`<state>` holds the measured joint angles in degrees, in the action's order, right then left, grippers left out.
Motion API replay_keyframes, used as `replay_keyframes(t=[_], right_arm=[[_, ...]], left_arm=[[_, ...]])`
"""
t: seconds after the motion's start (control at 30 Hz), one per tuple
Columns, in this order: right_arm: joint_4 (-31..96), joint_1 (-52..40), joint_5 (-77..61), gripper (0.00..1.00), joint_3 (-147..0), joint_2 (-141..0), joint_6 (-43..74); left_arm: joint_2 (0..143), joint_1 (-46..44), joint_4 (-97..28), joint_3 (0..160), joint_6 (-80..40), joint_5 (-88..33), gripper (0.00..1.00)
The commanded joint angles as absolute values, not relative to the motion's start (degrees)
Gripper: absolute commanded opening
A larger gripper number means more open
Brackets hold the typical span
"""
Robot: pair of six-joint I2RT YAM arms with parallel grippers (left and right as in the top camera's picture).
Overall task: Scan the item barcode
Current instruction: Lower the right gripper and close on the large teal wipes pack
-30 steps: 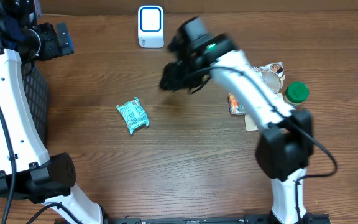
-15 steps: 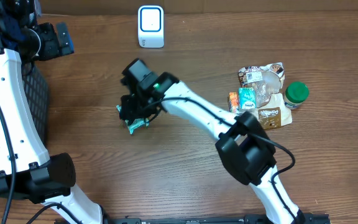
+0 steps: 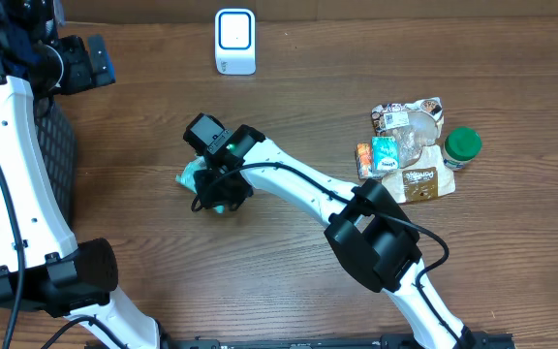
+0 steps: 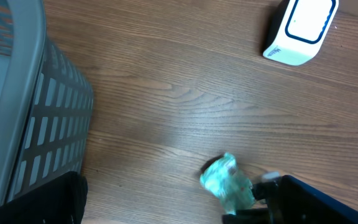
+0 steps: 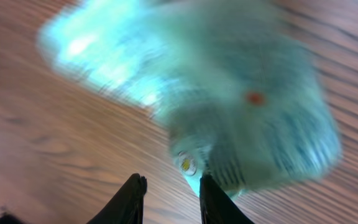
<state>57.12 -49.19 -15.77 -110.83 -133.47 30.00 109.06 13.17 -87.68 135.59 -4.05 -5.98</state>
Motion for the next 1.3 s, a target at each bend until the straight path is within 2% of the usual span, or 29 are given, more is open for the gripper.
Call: replay_keyframes(t=[0.0, 0.2, 0.33, 0.47, 0.6, 0.7, 0.8, 0.87, 0.97, 1.27], right_arm=[[59.92, -47.79, -10.11, 0.27, -110.59, -133.80, 29.95], [62.30, -44.84, -10.09, 0.27, -110.76, -133.75, 26.46], [63.29, -41.82, -14.81, 0.28, -112.46, -133.10, 22.39], [64.66, -38.41, -20.75, 0.42, -115.98, -131.09, 13.82], [63.77, -36.56, -23.29, 0.47, -116.86, -130.61, 4.32], [61.87, -36.25, -24.14, 0.57, -116.09, -131.15, -5.58], [60.25, -36.95, -24.16, 0.72, -115.50, -132.11, -16.73], [60.05, -38.11, -24.14, 0.76, -115.50, -133.05, -23.94], [60.07, -39.68, -24.08, 0.77, -115.50, -134.13, -29.10], [57.41, -40.40, -23.24, 0.74, -115.50, -137.56, -29.39]], left_arm=[[108.31, 13.10, -87.61, 136.07, -3.20, -6.63, 1.00], [108.31, 13.10, -87.61, 136.07, -3.20, -6.63, 1.00], [108.31, 13.10, -87.64, 136.07, -3.20, -6.63, 0.99], [108.31, 13.10, -87.64, 136.07, -3.20, -6.63, 1.00], [108.31, 13.10, -87.64, 136.07, -3.20, -6.63, 1.00], [108.31, 13.10, -87.64, 136.07, -3.20, -6.61, 1.00], [108.31, 13.10, -87.61, 136.07, -3.20, -6.63, 1.00], [108.31, 13.10, -87.61, 136.07, -3.20, -6.61, 1.00], [108.31, 13.10, -87.64, 136.07, -3.20, -6.63, 1.00], [108.31, 13.10, -87.64, 136.07, -3.20, -6.63, 1.00]])
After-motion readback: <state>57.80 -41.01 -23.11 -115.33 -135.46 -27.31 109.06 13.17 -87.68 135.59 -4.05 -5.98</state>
